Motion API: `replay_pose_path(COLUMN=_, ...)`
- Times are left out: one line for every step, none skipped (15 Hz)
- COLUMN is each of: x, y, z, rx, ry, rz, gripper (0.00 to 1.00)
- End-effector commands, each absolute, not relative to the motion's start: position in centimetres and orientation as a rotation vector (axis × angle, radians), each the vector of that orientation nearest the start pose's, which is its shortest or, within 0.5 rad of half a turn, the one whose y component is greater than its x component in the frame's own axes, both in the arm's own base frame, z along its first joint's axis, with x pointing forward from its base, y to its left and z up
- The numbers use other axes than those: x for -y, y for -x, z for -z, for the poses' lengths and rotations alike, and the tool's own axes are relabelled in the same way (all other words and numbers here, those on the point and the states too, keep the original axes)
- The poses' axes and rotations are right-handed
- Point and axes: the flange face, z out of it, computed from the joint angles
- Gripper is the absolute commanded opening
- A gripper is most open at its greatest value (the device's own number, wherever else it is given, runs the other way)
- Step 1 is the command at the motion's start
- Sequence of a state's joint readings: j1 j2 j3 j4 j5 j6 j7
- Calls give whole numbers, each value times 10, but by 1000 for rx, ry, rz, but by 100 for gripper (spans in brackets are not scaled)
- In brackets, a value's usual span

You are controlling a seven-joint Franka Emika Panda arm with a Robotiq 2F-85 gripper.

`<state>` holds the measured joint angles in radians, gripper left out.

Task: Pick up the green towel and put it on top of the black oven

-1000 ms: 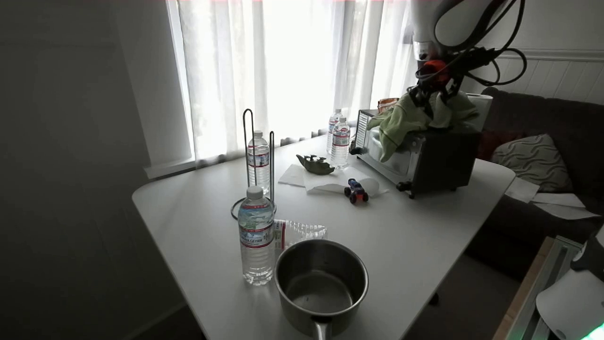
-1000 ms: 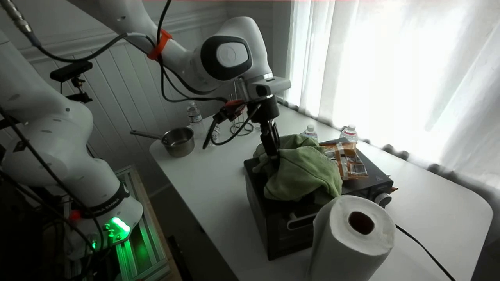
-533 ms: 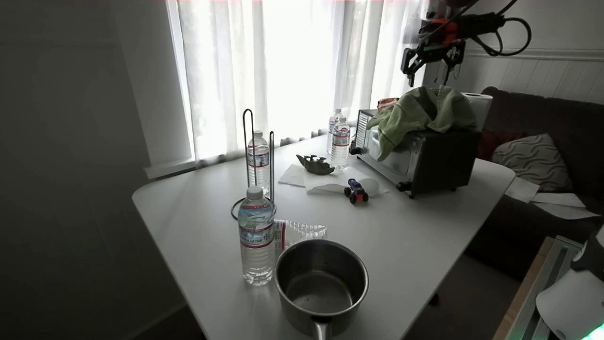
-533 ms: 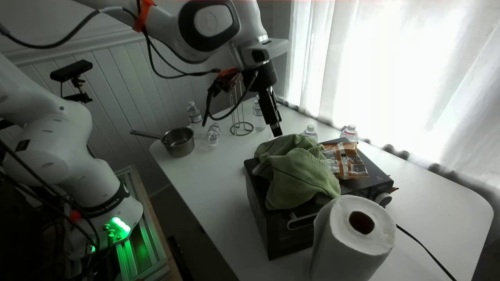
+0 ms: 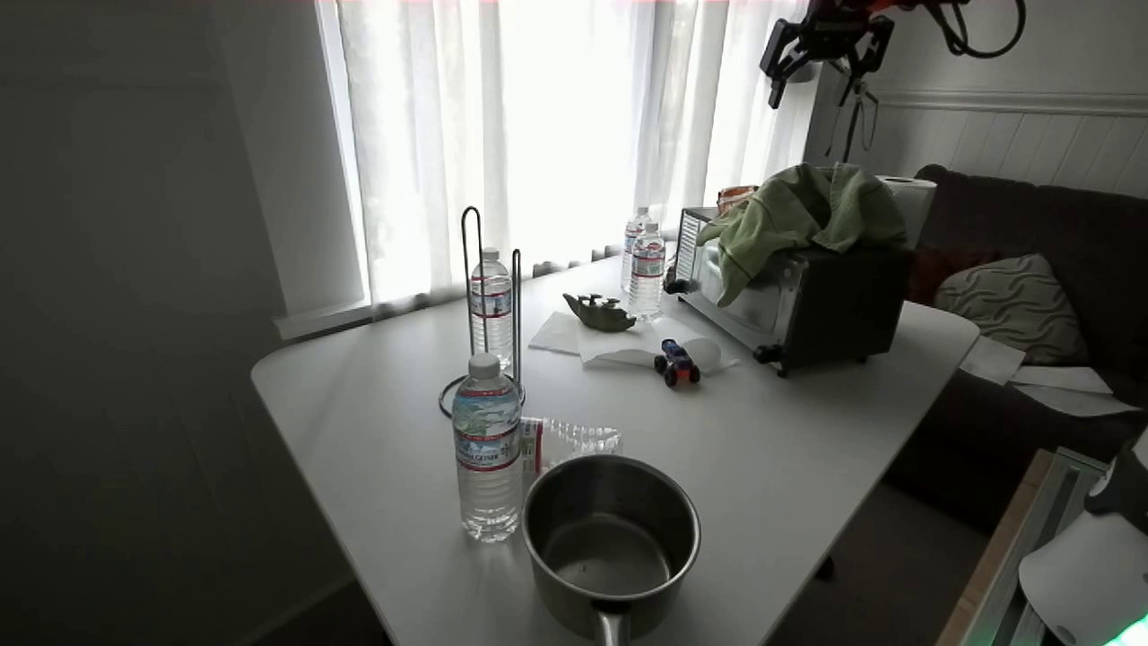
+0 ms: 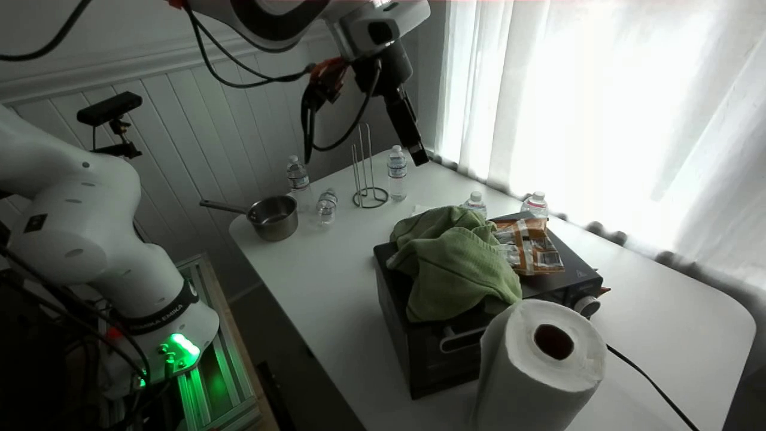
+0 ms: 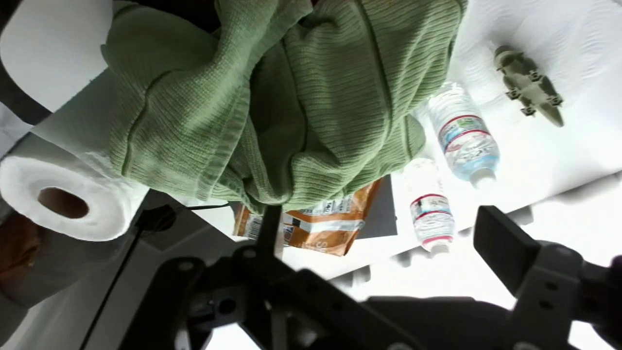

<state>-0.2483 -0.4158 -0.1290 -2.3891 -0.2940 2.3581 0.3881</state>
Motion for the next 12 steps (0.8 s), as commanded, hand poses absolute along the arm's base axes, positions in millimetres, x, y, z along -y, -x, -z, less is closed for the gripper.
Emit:
replay_pose_path(x=162, y=-408, z=-531, rx=-764, ry=3080, rz=657, gripper=100)
replay_pose_path(x=159, y=-407, z=-534, rx=-726, ry=3077, rz=647, gripper=100)
replay_pose_path(x=156, y=-406, z=-533, rx=-699, ry=3086, rz=621, gripper=100)
replay_pose_path(x=154, y=-406, z=-533, rx=-661, ry=3088, rz=605, gripper=100)
replay_pose_path(x=160, y=-415, z=-530, rx=-736, ry=3105, rz=629, gripper=100)
replay_pose_path(x=158, y=-415, z=-531, rx=-712, ry=3107, rz=618, gripper=100)
replay_pose_path(x=157, y=-414, z=-531, rx=-699, ry=3108, rz=615, gripper=100)
replay_pose_path(x=156, y=-414, z=-531, rx=-694, ry=3109, rz=614, gripper=100)
replay_pose_path(x=156, y=-414, z=-530, rx=-692, ry=3110, rz=612, gripper=100)
replay_pose_path(x=156, y=-414, z=-530, rx=-690, ry=3111, rz=611, gripper=100)
replay_pose_path(x=156, y=-414, z=-530, rx=-690, ry=3111, rz=611, gripper=100)
replay_pose_path(x=156, y=-414, z=-530, rx=-689, ry=3111, rz=610, gripper=100)
